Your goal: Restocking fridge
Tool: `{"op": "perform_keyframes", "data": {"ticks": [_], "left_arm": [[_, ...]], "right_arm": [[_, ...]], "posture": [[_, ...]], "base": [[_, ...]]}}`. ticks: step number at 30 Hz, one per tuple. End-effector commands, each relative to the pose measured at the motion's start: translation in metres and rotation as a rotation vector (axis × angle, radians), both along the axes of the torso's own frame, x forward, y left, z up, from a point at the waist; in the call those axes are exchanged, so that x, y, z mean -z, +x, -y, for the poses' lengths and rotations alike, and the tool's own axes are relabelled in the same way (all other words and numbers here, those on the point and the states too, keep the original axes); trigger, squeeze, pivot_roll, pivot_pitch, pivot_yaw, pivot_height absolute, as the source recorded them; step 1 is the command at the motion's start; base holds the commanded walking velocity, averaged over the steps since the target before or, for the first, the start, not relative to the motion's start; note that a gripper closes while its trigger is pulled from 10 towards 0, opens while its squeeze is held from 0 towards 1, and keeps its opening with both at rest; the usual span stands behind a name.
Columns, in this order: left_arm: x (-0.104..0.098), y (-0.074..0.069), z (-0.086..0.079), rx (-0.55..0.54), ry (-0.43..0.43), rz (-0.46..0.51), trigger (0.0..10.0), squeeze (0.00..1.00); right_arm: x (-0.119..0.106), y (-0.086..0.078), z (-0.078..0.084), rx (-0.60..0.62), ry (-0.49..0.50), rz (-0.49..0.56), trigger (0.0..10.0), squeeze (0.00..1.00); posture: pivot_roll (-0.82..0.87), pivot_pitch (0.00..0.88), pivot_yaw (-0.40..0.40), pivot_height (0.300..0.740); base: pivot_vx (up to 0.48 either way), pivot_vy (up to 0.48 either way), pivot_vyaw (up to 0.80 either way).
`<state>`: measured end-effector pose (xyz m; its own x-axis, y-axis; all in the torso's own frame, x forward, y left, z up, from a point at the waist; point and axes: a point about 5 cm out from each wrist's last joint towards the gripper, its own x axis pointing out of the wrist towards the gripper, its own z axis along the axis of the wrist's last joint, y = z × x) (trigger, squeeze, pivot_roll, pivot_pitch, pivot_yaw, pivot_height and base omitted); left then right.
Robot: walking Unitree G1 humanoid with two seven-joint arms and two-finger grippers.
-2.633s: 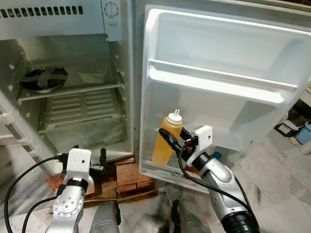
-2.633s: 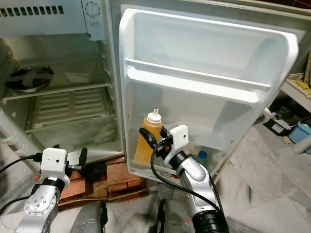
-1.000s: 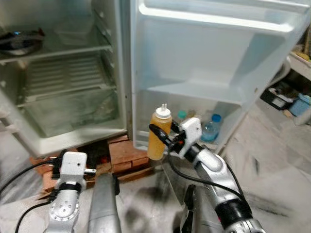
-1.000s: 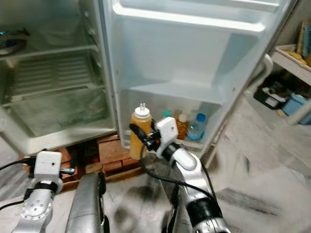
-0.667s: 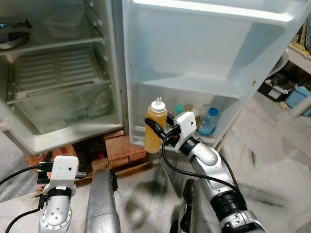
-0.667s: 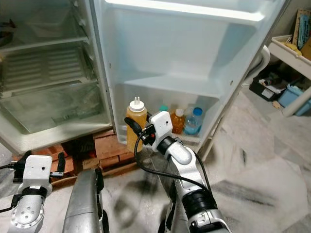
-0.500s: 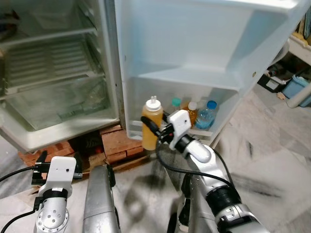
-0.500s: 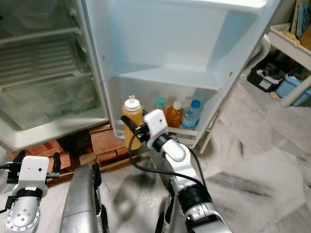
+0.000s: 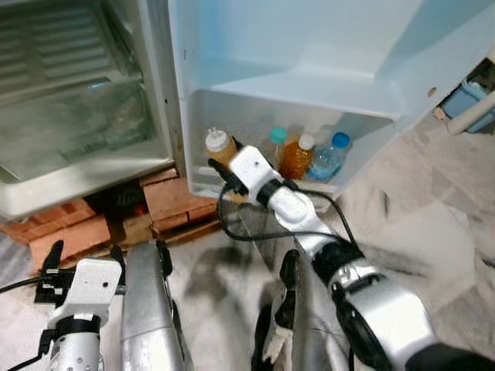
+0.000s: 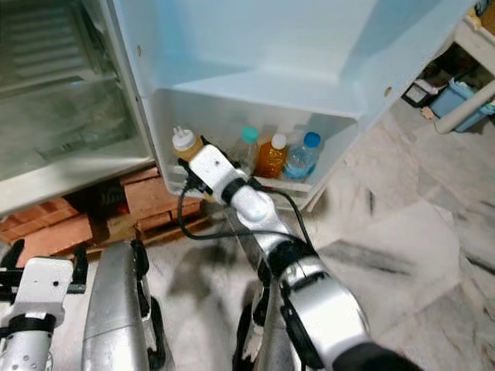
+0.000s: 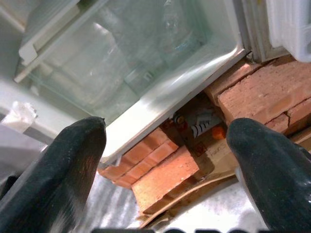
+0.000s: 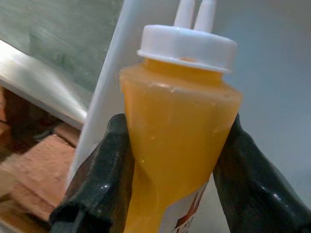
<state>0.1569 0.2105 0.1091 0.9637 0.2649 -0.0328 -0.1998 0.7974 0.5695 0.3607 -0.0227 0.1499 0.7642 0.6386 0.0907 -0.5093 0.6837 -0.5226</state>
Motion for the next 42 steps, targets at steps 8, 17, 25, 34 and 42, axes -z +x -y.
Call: {"op": "perform_keyframes", "data": {"ticks": [8, 17, 25, 34, 42], "left_arm": [[-0.005, -0.018, -0.002, -0.019, 0.017, -0.045, 10.0, 0.0], [-0.006, -0.02, 0.0, -0.021, 0.016, -0.057, 10.0, 0.0], [-0.007, -0.018, -0.001, -0.015, 0.023, -0.058, 10.0, 0.0], [-0.007, -0.017, 0.002, -0.002, 0.022, -0.056, 10.0, 0.0], [-0.016, -0.027, 0.008, 0.033, 0.044, -0.049, 10.0, 0.0]], "right_arm": [[-0.026, -0.001, -0.014, -0.023, -0.047, 0.244, 10.0, 0.0], [-0.039, -0.014, -0.012, -0.056, 0.006, 0.483, 10.0, 0.0], [-0.064, -0.019, -0.01, -0.064, 0.066, 0.672, 10.0, 0.0], [-0.024, -0.014, -0.009, 0.037, -0.076, 0.57, 10.0, 0.0], [-0.001, -0.017, -0.016, 0.049, -0.218, 0.569, 10.0, 0.0]], "posture": [[0.26, 0.398, -0.155, 0.503], [0.26, 0.403, -0.151, 0.503], [0.26, 0.4, -0.13, 0.503], [0.29, 0.403, -0.134, 0.503], [0.32, 0.454, -0.136, 0.503]], "base": [[0.0, 0.0, 0.0], [0.0, 0.0, 0.0], [0.0, 0.0, 0.0], [0.0, 0.0, 0.0], [0.0, 0.0, 0.0]]}}
